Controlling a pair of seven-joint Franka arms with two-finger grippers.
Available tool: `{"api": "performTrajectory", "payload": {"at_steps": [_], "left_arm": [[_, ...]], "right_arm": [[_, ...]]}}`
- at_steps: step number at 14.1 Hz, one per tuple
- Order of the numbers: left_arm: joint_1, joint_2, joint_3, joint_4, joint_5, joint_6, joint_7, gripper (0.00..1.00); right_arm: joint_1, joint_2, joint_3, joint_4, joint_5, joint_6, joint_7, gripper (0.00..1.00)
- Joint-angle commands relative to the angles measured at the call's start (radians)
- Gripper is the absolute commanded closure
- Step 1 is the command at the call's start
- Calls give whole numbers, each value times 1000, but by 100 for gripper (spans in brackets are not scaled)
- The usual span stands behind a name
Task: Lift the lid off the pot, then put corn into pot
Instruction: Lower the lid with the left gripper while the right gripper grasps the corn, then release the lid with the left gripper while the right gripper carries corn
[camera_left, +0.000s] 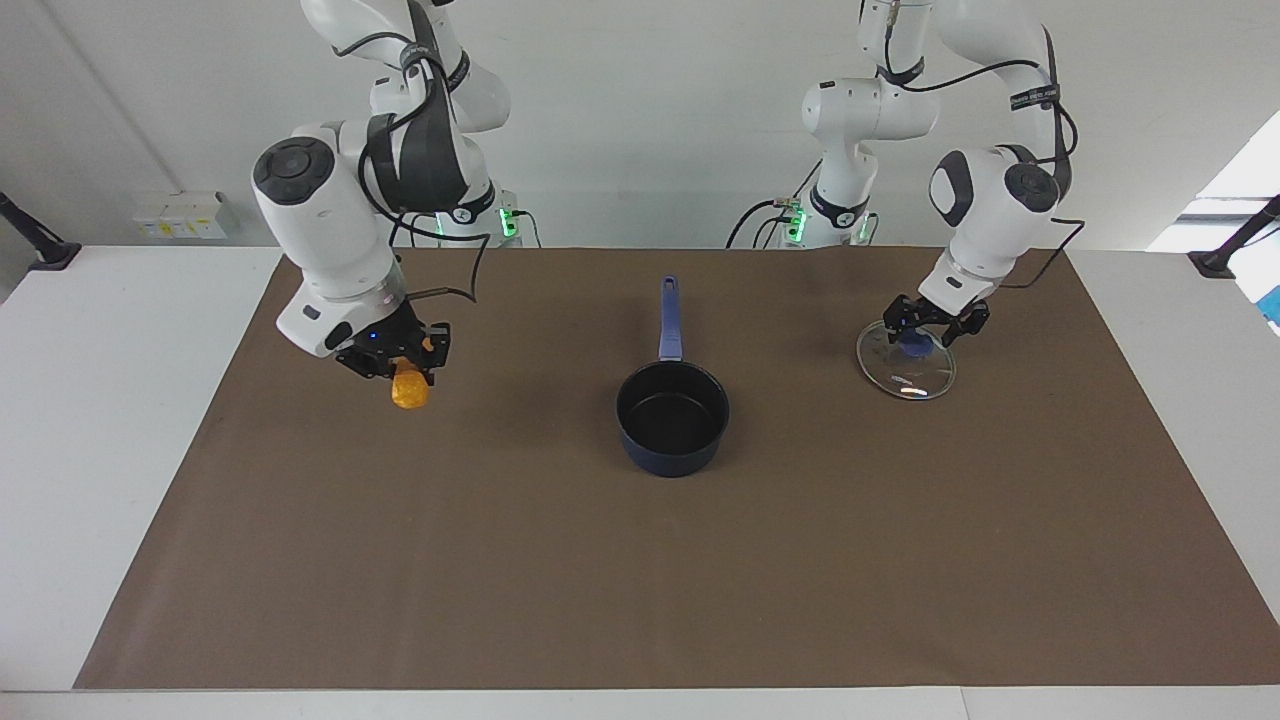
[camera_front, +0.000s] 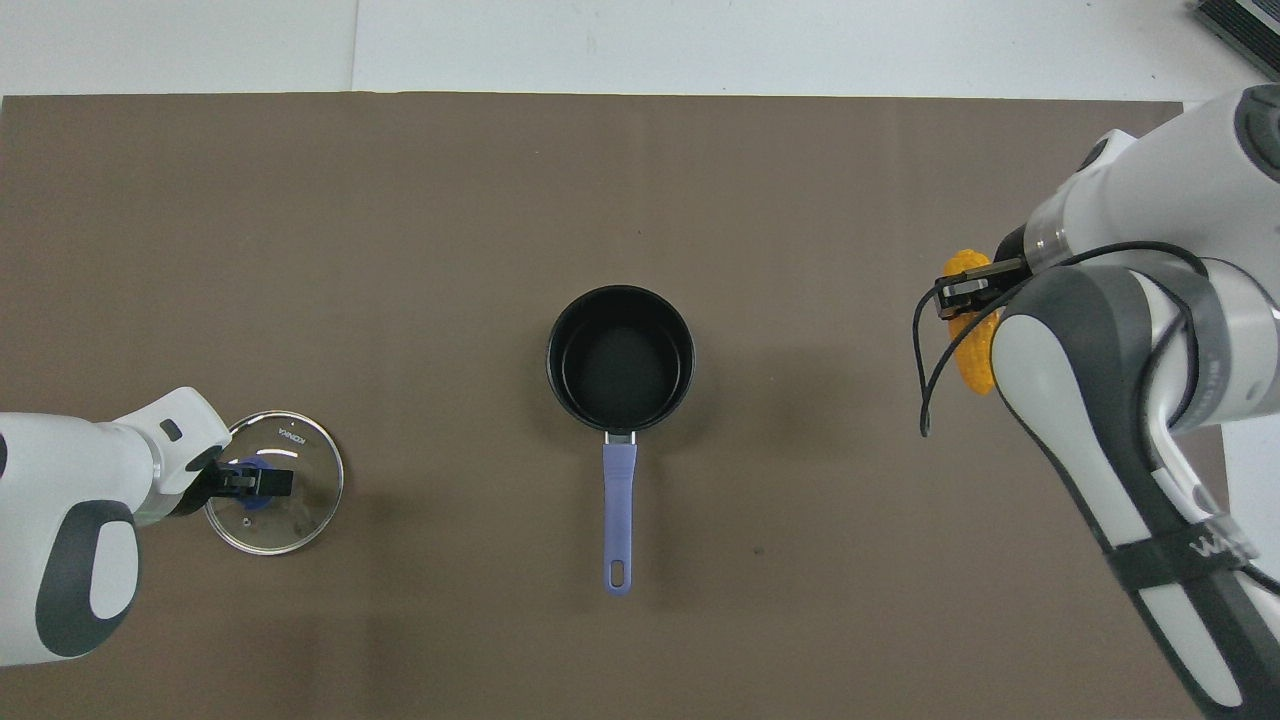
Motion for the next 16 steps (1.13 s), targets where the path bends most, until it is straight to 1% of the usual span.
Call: {"api": "performTrajectory", "payload": {"at_steps": [1,4,7,8,9,11,13,14,16], "left_arm": [[-1,39,-4,76,2,-8,0,0],[-26,65,-6,192,0,-67,-40,0],[-41,82,-6,327,0,-175,-97,0],[-37,100,-6,384,0,-224,-97,0],[-29,116,-6,451,0,-281,-95,0],[-24,151,-6,577,10,-384,-88,0],[-24,175,-4,659,10,-433,-81,0],[-21,195,-4,712,11,-441,-68,0],[19,272,-4,852,7,-522,-26,0]], "right_arm": [[77,22,2,33,5,5,154,100],[200,37,2,36,-7,5,332,100],[277,89,3,97,7,22,464,100],[324,123,2,123,5,27,507,100],[355,155,2,150,8,52,564,100],[401,198,8,174,10,99,650,100],[409,250,9,203,10,152,661,100],[412,298,9,250,10,168,661,100],[421,384,9,342,7,169,661,100]]}}
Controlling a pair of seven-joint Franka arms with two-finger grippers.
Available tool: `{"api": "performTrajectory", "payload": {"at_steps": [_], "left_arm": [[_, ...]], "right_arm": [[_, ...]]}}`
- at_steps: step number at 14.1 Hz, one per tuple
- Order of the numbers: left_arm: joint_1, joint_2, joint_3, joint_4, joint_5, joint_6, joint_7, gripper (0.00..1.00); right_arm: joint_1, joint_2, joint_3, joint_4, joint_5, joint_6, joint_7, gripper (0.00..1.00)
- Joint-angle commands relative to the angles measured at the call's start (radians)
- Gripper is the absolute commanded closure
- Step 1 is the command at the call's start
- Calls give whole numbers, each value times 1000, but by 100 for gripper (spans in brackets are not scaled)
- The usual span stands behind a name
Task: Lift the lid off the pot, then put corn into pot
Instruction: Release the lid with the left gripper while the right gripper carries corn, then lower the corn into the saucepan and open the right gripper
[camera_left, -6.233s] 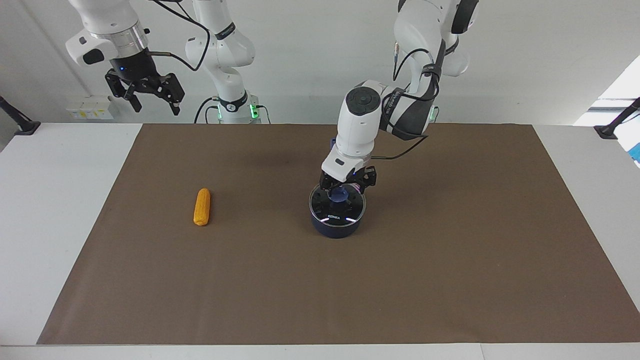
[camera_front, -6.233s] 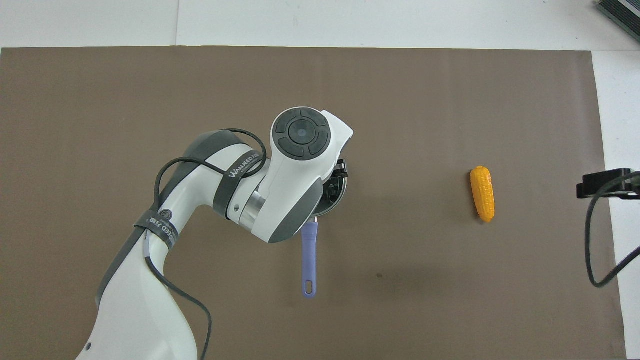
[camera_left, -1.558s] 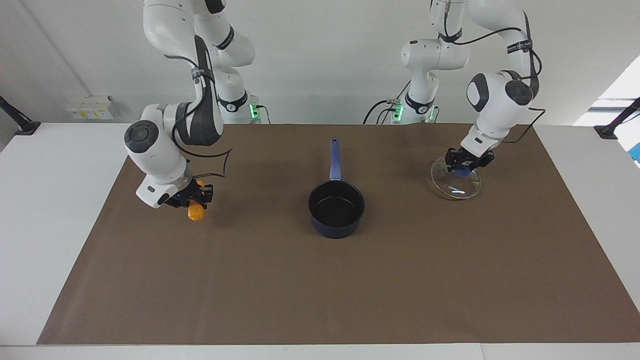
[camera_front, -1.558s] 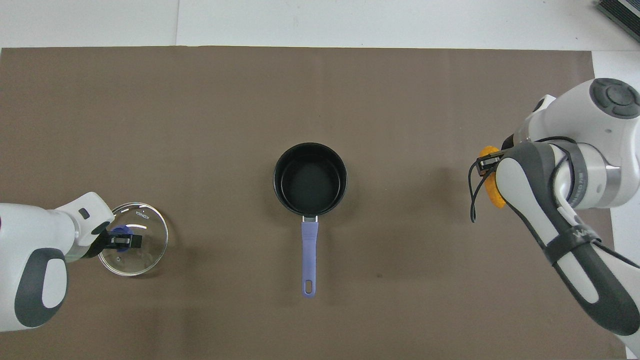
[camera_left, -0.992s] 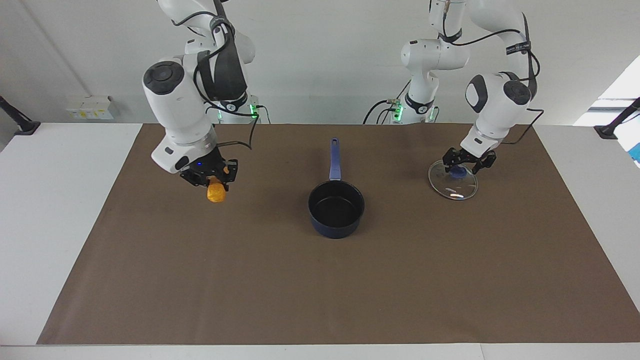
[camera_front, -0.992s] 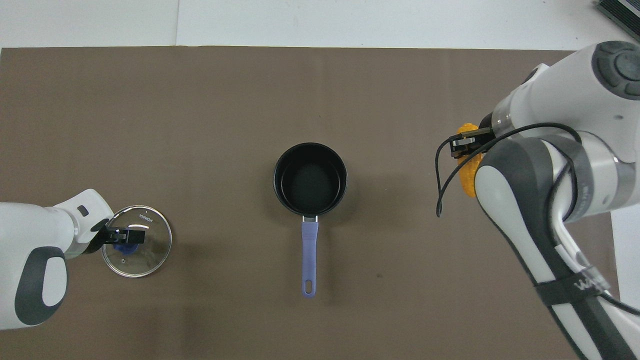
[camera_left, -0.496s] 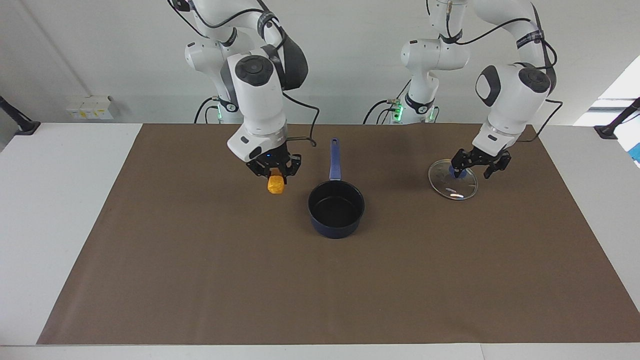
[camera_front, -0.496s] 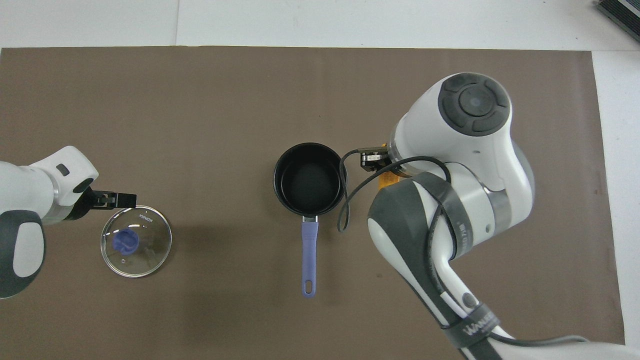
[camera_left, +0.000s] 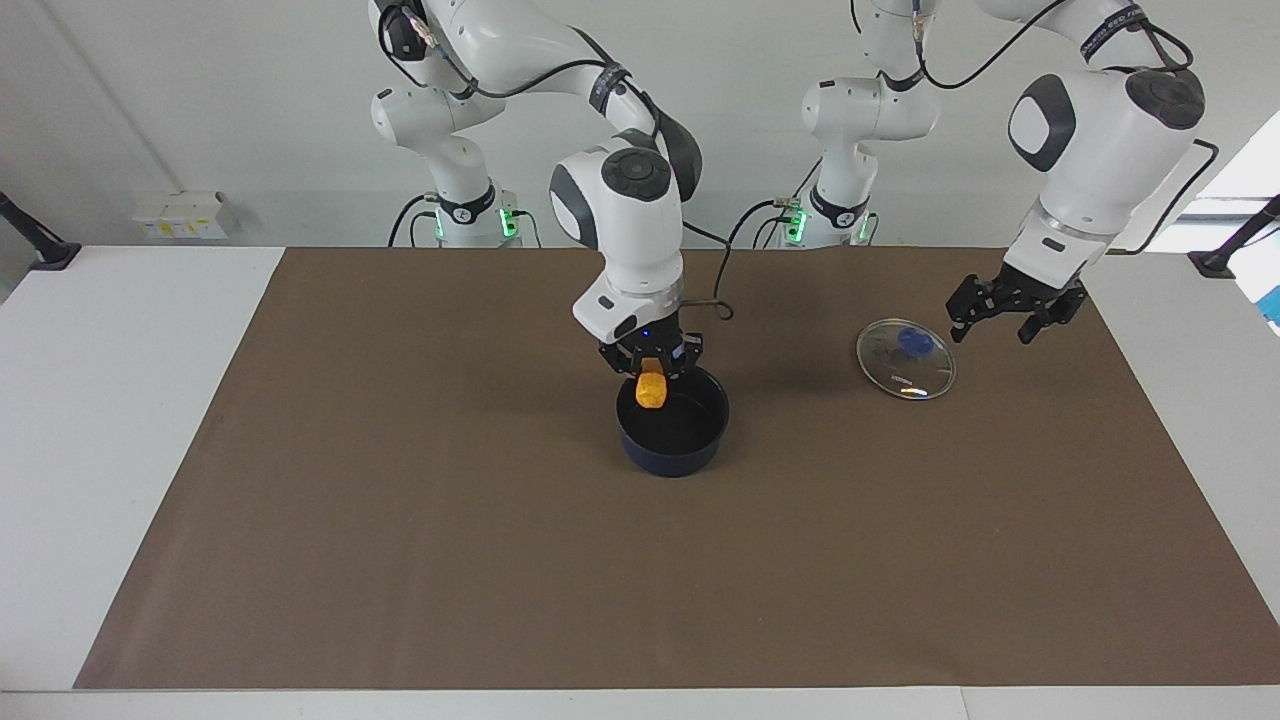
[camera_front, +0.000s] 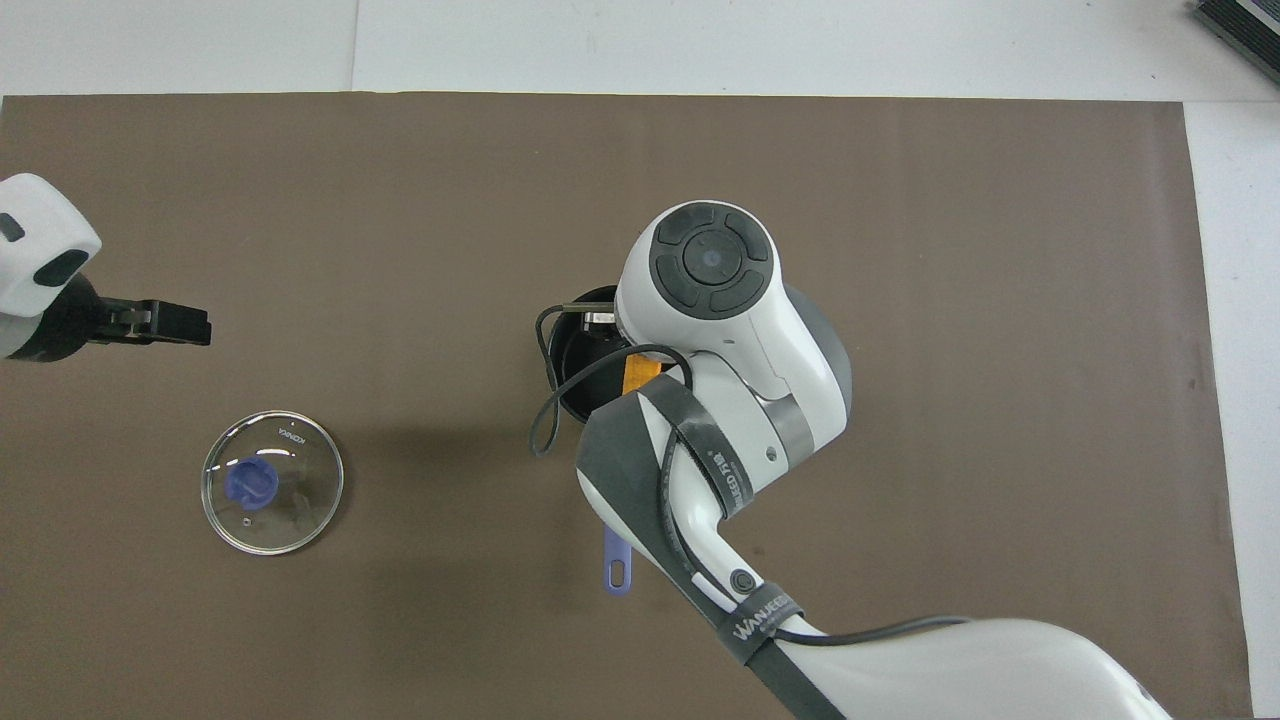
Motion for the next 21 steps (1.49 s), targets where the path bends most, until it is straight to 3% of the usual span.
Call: {"api": "performTrajectory", "payload": {"at_steps": [1,4,9,12,18,20,21], "left_arm": [[54,134,1,223,-2,-135,60,0],[123,151,1,268,-5,-170,120,0],[117,148,-8,325,-23,-258,58,0],[97,114,-16,323,-15,-286,1,0],[89,18,-21,297,-9,-405,8,0],[63,-22,-31,233,39,-385,13,0],[39,-31,-31,219,58,-379,13,0]], "right_arm": [[2,117,2,133,6,3,10,100],[22,115,2,78,0,44,-13,100],[22,117,2,33,12,75,-71,100],[22,101,5,-28,14,92,-120,100],[24,114,8,-42,14,127,-131,99],[24,112,8,-44,14,129,-131,85],[24,112,8,-47,14,127,-131,65]]}}
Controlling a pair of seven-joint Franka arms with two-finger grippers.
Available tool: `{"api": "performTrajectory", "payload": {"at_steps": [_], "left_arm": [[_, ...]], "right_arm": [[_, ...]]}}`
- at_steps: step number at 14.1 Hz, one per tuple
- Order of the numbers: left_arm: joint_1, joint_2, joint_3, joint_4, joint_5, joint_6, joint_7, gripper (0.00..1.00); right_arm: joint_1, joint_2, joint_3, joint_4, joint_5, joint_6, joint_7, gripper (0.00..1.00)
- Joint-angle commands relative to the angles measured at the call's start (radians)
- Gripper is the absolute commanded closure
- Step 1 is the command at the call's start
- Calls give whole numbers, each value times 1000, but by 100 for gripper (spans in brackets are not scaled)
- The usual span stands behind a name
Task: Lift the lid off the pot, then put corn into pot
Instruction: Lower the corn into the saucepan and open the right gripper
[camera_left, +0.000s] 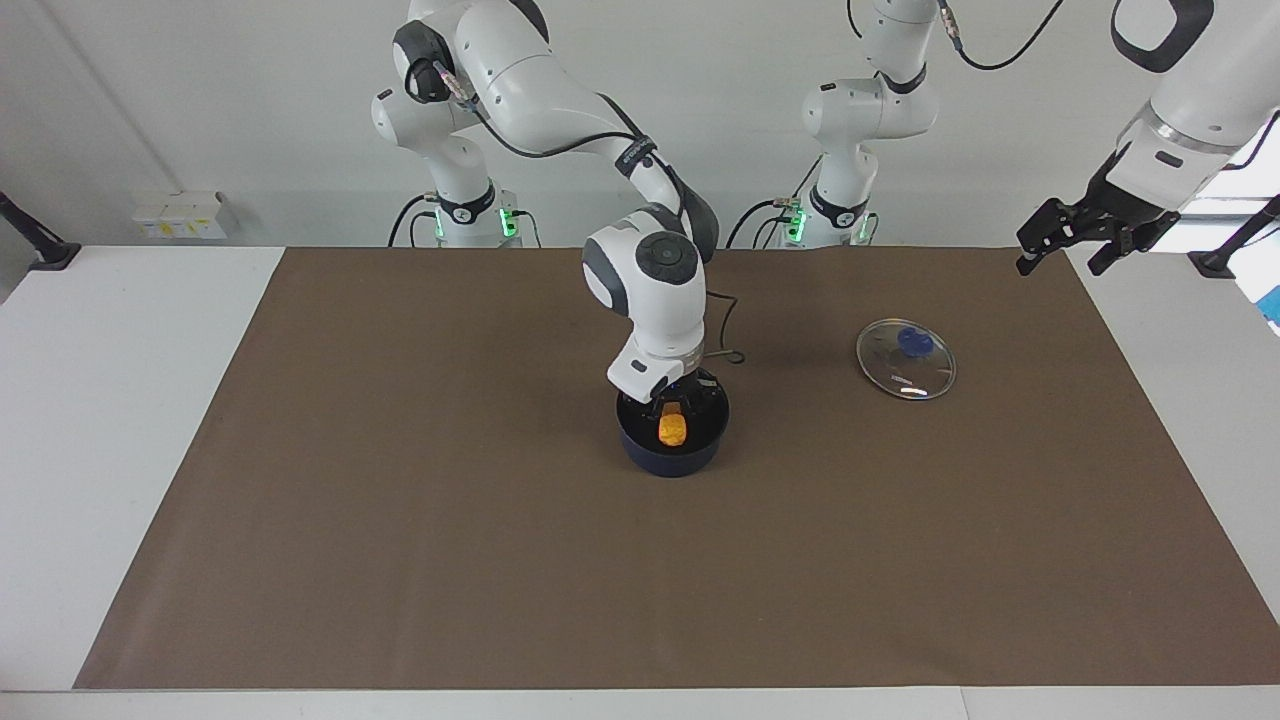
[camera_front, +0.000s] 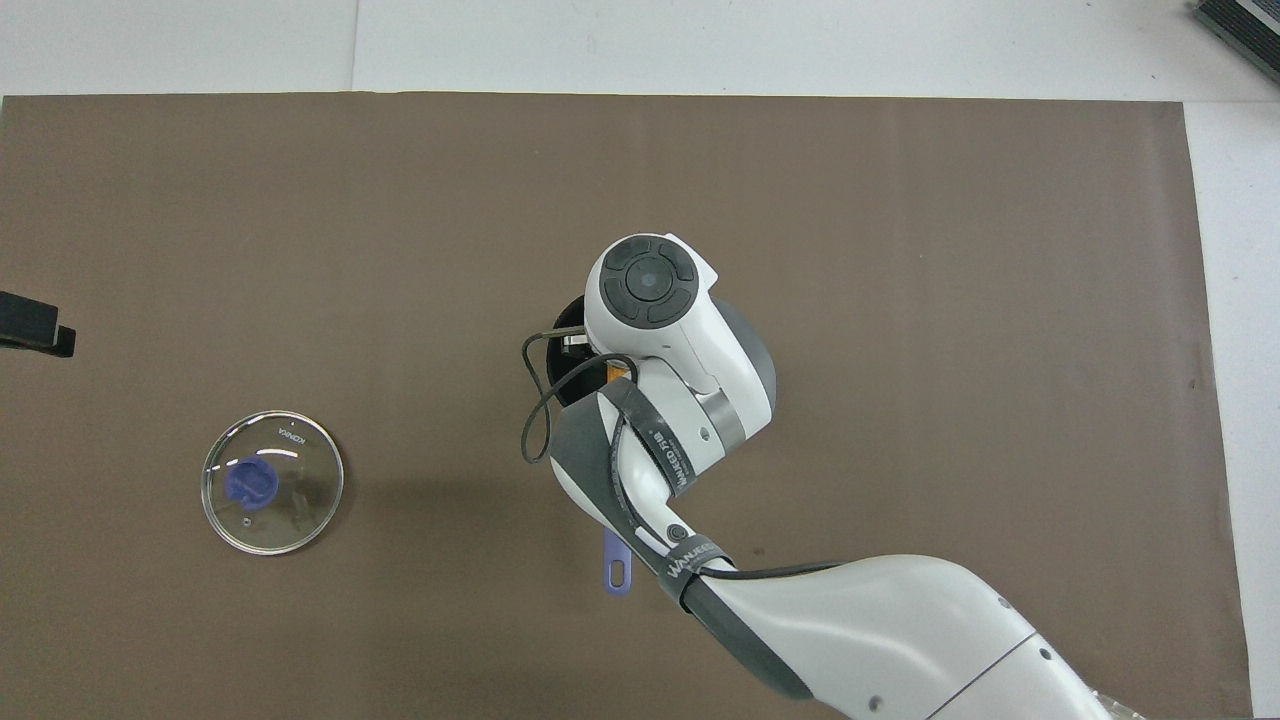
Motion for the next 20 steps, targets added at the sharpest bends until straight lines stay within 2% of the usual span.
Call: {"api": "performTrajectory", "payload": {"at_steps": [1,3,6,8,12,17,20], "left_arm": [[-54,-45,-2,-70,47,15,-1,0],[-54,-43,-2,-65,41,21,-4,0],[-54,-42,-3,-62,32,18,-13,0],[-52,-43,-3,-67,29,18,-10,0],[-48,-22,-2,-27,-2,9,-12,0],[-49,60,-2,102,-2,-99,-7,0],[-54,38,0,67,-8,-54,-9,0]], "right_arm": [[-3,-15,5,-32,14,27,-27,53],[-4,-17,6,-36,14,23,-35,50],[-4,-17,5,-32,12,15,-41,32],[-7,-26,5,-29,14,7,-41,0],[-41,-133,3,-32,15,-100,-44,0],[-202,-298,3,-32,14,-279,-182,0],[-286,-364,0,-30,3,-329,-257,0]]}}
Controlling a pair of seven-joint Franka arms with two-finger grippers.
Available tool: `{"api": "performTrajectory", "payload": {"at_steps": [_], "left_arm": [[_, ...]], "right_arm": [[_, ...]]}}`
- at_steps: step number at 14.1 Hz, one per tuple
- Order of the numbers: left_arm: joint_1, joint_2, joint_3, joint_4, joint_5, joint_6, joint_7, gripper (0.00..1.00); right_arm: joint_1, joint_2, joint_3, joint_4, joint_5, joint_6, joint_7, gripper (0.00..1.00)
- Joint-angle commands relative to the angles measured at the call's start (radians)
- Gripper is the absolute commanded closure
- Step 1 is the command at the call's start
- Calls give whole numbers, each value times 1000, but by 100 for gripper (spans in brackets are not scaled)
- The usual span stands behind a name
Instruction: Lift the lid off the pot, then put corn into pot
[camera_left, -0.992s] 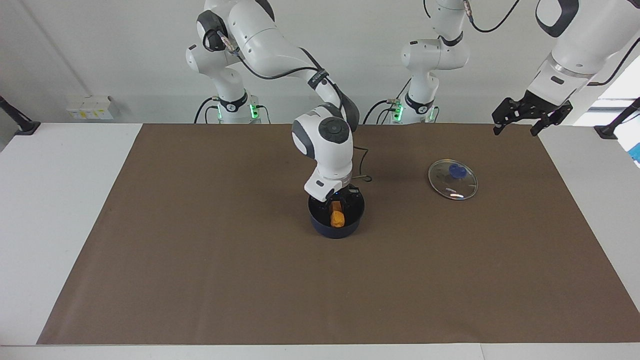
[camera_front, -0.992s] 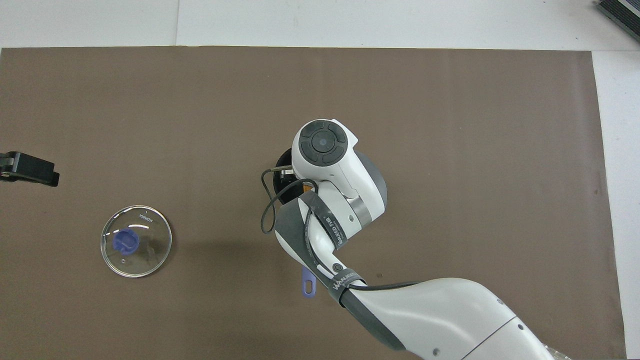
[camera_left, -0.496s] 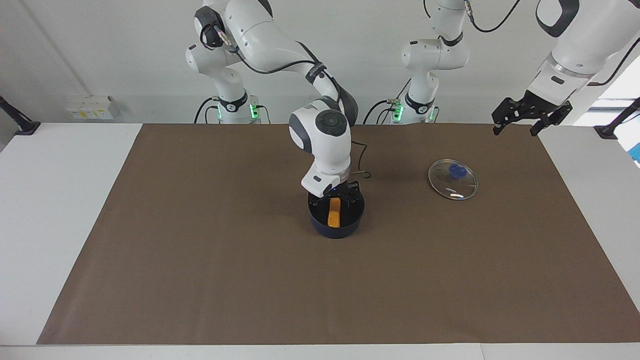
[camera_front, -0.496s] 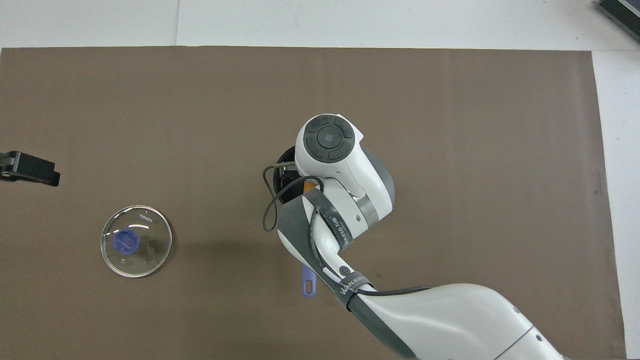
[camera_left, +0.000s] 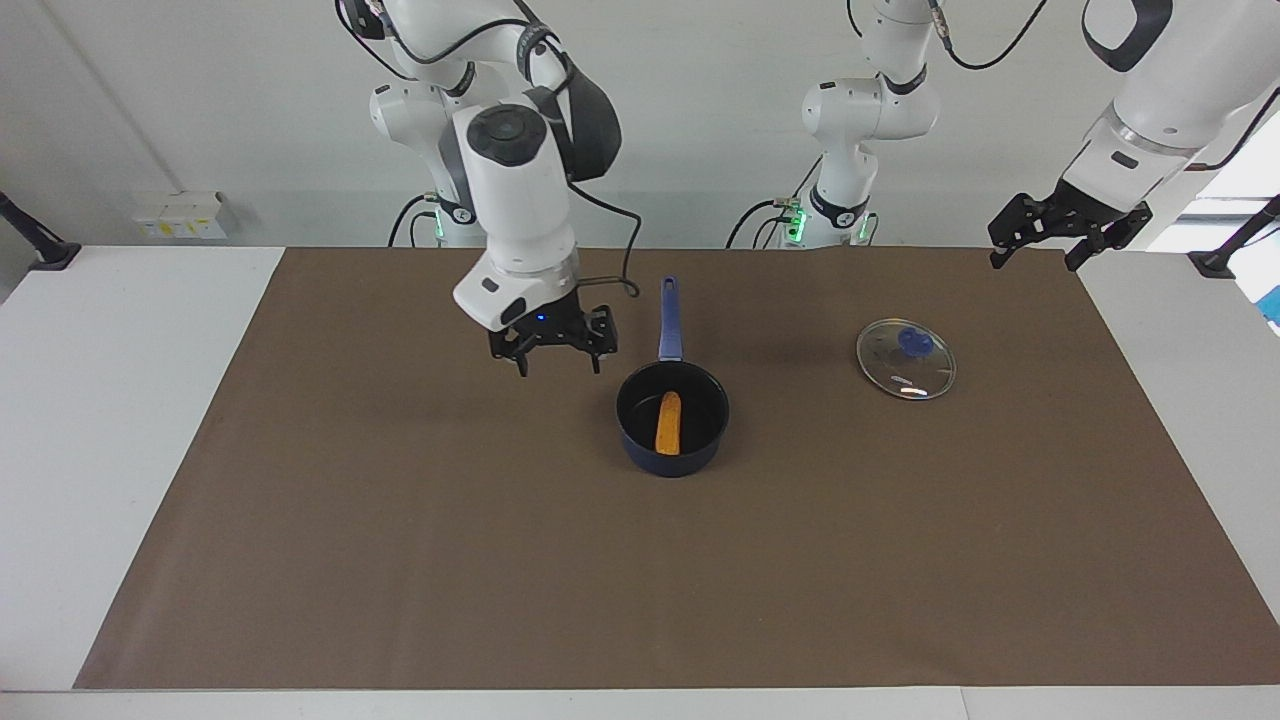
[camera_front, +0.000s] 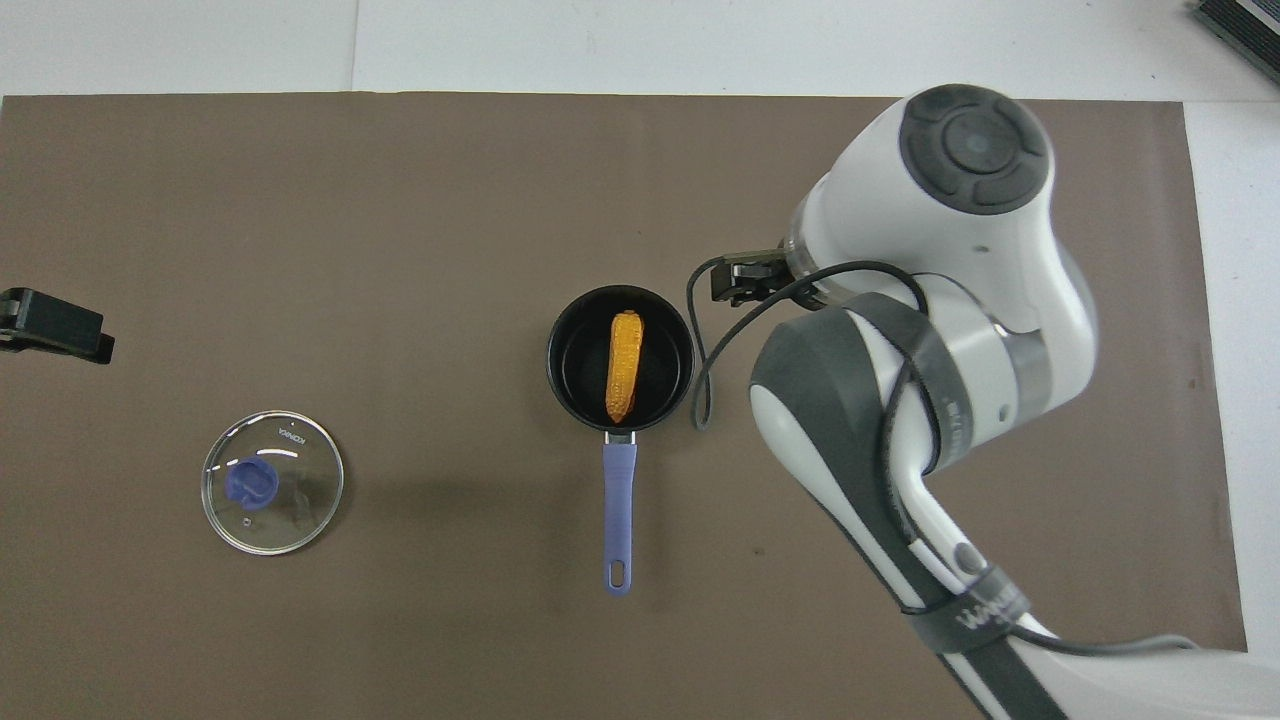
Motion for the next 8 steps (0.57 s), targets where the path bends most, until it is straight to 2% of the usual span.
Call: {"api": "performTrajectory", "payload": {"at_steps": [1,5,8], "left_arm": [[-9,-7,8,-5,-16,1,-8,0],[-9,-14,7,-16,-18,4,-4,0],[-9,-22,7,-28,-18,6,-9,0]], "right_arm": [[-63,-72,7,-25,3,-35,-58,0],[-140,-171,1,-20,13,-130,-64,0],[-198,-194,0,15,18,-184,-66,0]]}}
